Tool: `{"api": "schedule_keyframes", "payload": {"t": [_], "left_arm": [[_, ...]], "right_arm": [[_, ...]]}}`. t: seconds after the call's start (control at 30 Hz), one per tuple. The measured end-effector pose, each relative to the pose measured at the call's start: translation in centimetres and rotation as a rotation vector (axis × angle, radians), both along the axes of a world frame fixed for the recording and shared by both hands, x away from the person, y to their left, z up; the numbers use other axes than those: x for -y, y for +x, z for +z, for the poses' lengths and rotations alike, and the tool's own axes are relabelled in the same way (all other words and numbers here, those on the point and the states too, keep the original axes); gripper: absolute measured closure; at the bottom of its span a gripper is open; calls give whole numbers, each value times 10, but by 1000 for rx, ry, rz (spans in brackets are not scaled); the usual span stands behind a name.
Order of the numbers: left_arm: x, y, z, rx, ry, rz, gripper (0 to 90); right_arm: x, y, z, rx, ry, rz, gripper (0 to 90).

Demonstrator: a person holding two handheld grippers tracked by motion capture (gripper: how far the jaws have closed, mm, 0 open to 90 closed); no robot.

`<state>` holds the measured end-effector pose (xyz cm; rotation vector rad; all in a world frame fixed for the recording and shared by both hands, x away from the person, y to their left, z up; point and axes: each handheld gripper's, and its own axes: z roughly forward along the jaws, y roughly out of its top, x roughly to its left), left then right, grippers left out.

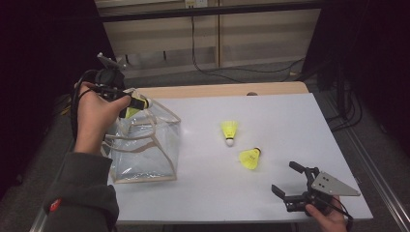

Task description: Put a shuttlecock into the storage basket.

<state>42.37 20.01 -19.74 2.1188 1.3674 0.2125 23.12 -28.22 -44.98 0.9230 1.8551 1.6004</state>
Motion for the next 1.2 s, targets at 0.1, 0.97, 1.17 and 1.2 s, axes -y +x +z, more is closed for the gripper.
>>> {"api": "schedule_keyframes", "payload": {"t": [0.1, 0.97, 1.17, 1.2], "left_arm": [[-2, 0, 0, 1, -4, 8, 856], [-20, -3, -3, -2, 15, 46, 856], [-24, -3, -6, -10, 26, 58, 856], [-24, -3, -7, -11, 29, 59, 856]], "right_arm": [[0, 0, 0, -4, 2, -2, 21], [1, 0, 0, 0, 0, -4, 21], [1, 0, 0, -2, 1, -4, 21], [1, -1, 0, -4, 2, -4, 21]]}}
